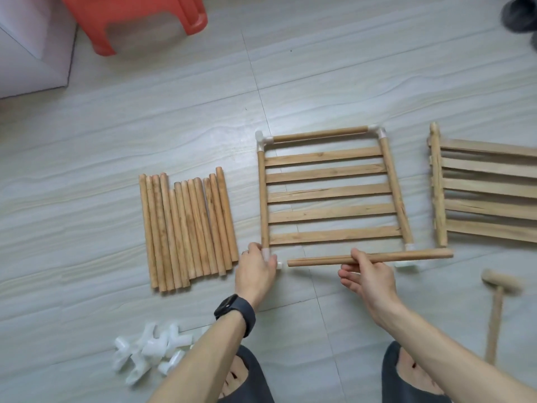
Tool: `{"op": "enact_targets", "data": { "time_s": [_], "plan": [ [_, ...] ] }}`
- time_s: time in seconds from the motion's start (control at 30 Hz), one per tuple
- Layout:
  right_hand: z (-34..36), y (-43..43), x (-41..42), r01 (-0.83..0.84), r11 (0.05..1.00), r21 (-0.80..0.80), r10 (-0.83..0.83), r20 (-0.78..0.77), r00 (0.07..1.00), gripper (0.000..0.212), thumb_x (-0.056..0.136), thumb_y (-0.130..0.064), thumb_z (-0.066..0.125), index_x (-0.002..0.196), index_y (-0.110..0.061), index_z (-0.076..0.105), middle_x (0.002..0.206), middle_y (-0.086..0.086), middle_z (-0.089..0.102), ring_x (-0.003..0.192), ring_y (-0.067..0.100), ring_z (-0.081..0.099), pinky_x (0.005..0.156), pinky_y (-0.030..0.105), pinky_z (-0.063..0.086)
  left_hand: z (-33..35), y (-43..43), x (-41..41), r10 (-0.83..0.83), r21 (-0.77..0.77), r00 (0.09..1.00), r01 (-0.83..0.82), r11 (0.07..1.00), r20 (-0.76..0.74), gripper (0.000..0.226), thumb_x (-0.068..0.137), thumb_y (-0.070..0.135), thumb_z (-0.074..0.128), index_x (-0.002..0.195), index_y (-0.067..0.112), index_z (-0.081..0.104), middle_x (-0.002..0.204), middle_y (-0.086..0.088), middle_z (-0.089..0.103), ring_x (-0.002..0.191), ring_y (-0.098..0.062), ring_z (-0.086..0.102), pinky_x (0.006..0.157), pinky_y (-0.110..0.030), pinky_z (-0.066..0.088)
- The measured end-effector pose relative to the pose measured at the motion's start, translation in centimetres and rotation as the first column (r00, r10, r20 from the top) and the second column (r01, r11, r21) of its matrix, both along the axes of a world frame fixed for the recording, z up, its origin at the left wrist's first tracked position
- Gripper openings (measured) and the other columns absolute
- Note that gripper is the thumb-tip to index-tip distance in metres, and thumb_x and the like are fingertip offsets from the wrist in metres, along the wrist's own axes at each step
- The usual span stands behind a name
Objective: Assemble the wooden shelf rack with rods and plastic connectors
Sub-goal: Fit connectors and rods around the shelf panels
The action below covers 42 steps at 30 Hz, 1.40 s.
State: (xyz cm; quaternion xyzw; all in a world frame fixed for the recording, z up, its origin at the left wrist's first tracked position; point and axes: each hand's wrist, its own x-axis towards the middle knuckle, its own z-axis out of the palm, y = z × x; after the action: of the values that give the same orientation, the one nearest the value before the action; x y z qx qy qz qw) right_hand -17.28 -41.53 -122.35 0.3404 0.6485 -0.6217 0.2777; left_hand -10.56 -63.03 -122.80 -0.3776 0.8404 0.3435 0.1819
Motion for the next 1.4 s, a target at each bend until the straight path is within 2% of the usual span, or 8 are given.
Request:
{"op": "enact_targets", "data": {
  "time_s": [0.3, 0.5, 0.67, 0.83, 0.97, 1.07, 1.23, 1.4],
  "plan": [
    [-1.1, -1.1, -0.1, -0.046, 0.996, -0.08, 0.049, 0.034, 0.998, 0.029, 0.096, -0.027, 0.07, 0.095, 0.002, 0.069, 0.075, 0.013, 0.073, 0.069, 0.022, 0.073, 0.061, 0.031, 0.06, -0.1, -1.4, -1.3, 0.224, 0.091, 0.973, -0.228, 0.969, 0.057, 0.035, 0.094, 0.035, 0.066, 0.123, 0.015, 0.067, 0.111, -0.001, 0.072, 0.108, -0.022, 0.065, 0.092, -0.032, 0.051],
    [-2.1, -1.1, 0.2, 0.068, 0.963, -0.261, 0.0, 0.252, 0.968, 0.028, 0.092, -0.024, 0.075, 0.103, 0.0, 0.067, 0.08, 0.016, 0.076, 0.071, 0.021, 0.076, 0.057, 0.027, 0.059, -0.1, -1.0, -2.0, 0.28, 0.01, 0.957, -0.282, 0.959, 0.08, 0.031, 0.095, 0.037, 0.065, 0.118, 0.018, 0.071, 0.11, -0.001, 0.074, 0.11, -0.025, 0.065, 0.089, -0.028, 0.048],
    [-2.7, -1.8, 0.0, 0.088, 0.951, -0.297, 0.008, 0.307, 0.952, 0.031, 0.092, -0.024, 0.074, 0.111, -0.001, 0.065, 0.08, 0.014, 0.077, 0.071, 0.019, 0.076, 0.057, 0.027, 0.059, 0.1, -0.7, -2.3, 0.154, -0.089, 0.984, -0.147, 0.985, 0.087, 0.03, 0.1, 0.032, 0.056, 0.12, 0.015, 0.069, 0.117, -0.008, 0.072, 0.112, -0.032, 0.062, 0.08, -0.028, 0.041],
    [-2.2, -0.8, -0.3, -0.177, 0.943, -0.281, 0.261, 0.297, 0.919, 0.044, 0.09, -0.039, 0.075, 0.111, -0.001, 0.068, 0.095, 0.014, 0.078, 0.075, 0.019, 0.074, 0.066, 0.028, 0.06, 1.3, 2.1, -2.8, -0.145, -0.142, 0.988, 0.153, 0.978, 0.061, 0.056, 0.096, 0.028, 0.054, 0.144, 0.007, 0.036, 0.146, -0.02, 0.038, 0.131, -0.038, 0.038, 0.103, -0.042, 0.039],
    [-1.8, 3.4, -0.6, -0.335, 0.911, -0.24, 0.4, 0.319, 0.859, 0.034, 0.093, -0.025, 0.071, 0.114, 0.001, 0.071, 0.098, 0.012, 0.078, 0.082, 0.021, 0.074, 0.077, 0.031, 0.06, 2.1, 6.2, -4.1, -0.722, -0.344, 0.686, 0.66, 0.668, -0.087, 0.052, 0.092, 0.025, 0.051, 0.143, 0.019, 0.043, 0.155, -0.011, 0.036, 0.14, -0.03, 0.034, 0.112, -0.041, 0.033],
    [-1.6, 7.1, -0.7, -0.263, 0.962, -0.073, 0.273, 0.304, 0.913, 0.024, 0.095, -0.007, 0.06, 0.115, 0.005, 0.068, 0.084, 0.014, 0.076, 0.071, 0.023, 0.073, 0.068, 0.03, 0.061, 1.6, 9.0, -6.0, -0.866, -0.361, 0.5, 0.812, 0.458, 0.027, 0.046, 0.093, 0.025, 0.051, 0.138, 0.018, 0.046, 0.159, -0.012, 0.029, 0.145, -0.032, 0.026, 0.118, -0.045, 0.024],
    [-1.5, 10.8, -2.2, 0.131, 0.984, 0.122, -0.142, 0.09, 0.986, 0.034, 0.109, -0.033, 0.04, 0.121, -0.005, 0.054, 0.096, 0.02, 0.07, 0.079, 0.034, 0.072, 0.068, 0.039, 0.059, 0.1, 13.2, -9.1, -0.9, -0.284, 0.402, 0.894, 0.346, 0.17, 0.03, 0.104, 0.039, 0.043, 0.127, 0.025, 0.055, 0.162, -0.013, 0.018, 0.148, -0.048, 0.008, 0.114, -0.066, 0.015],
    [-1.7, 10.4, -3.7, -0.132, 0.962, 0.241, 0.149, -0.053, 0.987, 0.031, 0.094, -0.057, 0.062, 0.114, -0.034, 0.058, 0.087, 0.005, 0.075, 0.07, 0.026, 0.077, 0.069, 0.043, 0.064, -1.1, 14.0, -9.1, -0.892, -0.237, 0.392, 0.91, 0.34, 0.226, 0.034, 0.109, 0.045, 0.027, 0.128, 0.025, 0.045, 0.164, -0.01, 0.008, 0.145, -0.057, 0.003, 0.103, -0.075, 0.027]
  ]
}}
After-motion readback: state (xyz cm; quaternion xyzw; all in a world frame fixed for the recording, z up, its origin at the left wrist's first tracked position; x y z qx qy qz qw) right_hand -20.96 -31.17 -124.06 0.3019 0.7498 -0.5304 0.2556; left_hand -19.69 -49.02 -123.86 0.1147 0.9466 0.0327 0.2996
